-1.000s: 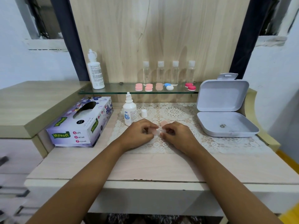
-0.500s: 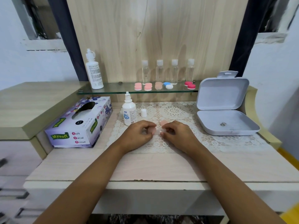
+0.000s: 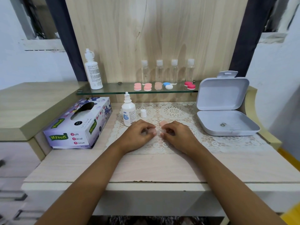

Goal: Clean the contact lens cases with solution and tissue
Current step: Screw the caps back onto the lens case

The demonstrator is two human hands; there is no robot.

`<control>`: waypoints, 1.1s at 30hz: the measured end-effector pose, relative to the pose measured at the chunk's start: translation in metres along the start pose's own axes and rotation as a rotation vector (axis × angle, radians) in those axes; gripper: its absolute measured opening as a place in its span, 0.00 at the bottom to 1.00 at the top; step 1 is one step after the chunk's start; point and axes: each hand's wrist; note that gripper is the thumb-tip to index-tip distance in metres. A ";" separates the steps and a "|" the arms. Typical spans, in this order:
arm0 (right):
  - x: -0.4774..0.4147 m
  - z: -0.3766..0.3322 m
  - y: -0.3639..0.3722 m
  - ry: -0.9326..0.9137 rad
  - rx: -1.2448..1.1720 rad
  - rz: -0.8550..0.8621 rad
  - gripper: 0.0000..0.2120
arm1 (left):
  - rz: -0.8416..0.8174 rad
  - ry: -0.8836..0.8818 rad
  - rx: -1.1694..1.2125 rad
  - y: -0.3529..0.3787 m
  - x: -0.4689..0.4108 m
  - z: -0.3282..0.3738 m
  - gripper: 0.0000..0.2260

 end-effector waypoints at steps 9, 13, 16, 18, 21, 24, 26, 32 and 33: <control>0.001 -0.001 -0.001 -0.006 0.013 -0.019 0.14 | 0.009 0.029 0.007 -0.003 -0.001 -0.002 0.09; 0.001 -0.002 -0.001 -0.011 0.022 -0.016 0.13 | -0.022 0.059 -0.002 -0.004 -0.001 -0.002 0.11; 0.001 -0.002 -0.001 -0.018 0.038 -0.016 0.13 | -0.027 0.068 0.004 -0.004 -0.001 -0.001 0.11; 0.001 -0.002 -0.001 -0.022 0.046 -0.014 0.13 | -0.024 0.065 0.008 -0.004 -0.001 -0.001 0.11; 0.000 -0.001 0.000 -0.013 0.037 -0.006 0.13 | -0.013 0.060 -0.049 -0.002 0.001 -0.001 0.10; 0.000 0.000 0.001 0.007 0.001 0.013 0.14 | 0.003 0.060 -0.057 -0.002 0.002 0.001 0.10; -0.002 0.001 -0.002 0.052 -0.080 0.035 0.15 | 0.005 0.058 -0.054 -0.003 0.002 0.001 0.10; -0.014 0.002 -0.017 0.117 -0.158 0.139 0.12 | 0.036 0.049 -0.039 -0.002 0.003 -0.001 0.10; -0.017 0.001 -0.018 0.114 -0.129 0.134 0.13 | 0.037 0.049 -0.039 -0.002 0.003 -0.001 0.10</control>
Point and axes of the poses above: each hand's wrist, its own x-axis away from the middle knuckle, its own y-axis out of the palm, z = x × y, and after that the axes turned 8 degrees about y, right-handed
